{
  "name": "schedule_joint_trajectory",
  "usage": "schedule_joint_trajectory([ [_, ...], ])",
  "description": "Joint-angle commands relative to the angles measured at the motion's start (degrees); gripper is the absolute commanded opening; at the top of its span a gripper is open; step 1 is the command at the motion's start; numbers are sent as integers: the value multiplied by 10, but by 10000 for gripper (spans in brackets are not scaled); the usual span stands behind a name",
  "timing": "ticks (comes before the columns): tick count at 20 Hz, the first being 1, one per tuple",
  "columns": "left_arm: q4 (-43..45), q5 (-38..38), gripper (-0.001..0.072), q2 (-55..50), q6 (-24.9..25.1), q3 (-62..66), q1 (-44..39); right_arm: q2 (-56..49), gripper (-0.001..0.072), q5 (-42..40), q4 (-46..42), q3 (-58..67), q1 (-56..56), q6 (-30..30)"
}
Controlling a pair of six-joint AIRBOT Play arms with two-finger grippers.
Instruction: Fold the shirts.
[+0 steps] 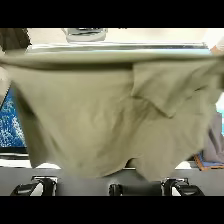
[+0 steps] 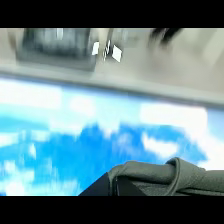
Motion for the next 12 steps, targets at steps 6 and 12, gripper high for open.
schedule_joint_trajectory([
  [6, -39, 181, 28, -294, 3, -193, 0, -317, 47, -355, 137, -117, 0, 99],
  [12, -109, 143, 28, -430, 3, -154, -5, -417, 47, -290, 209, -117, 0, 200],
])
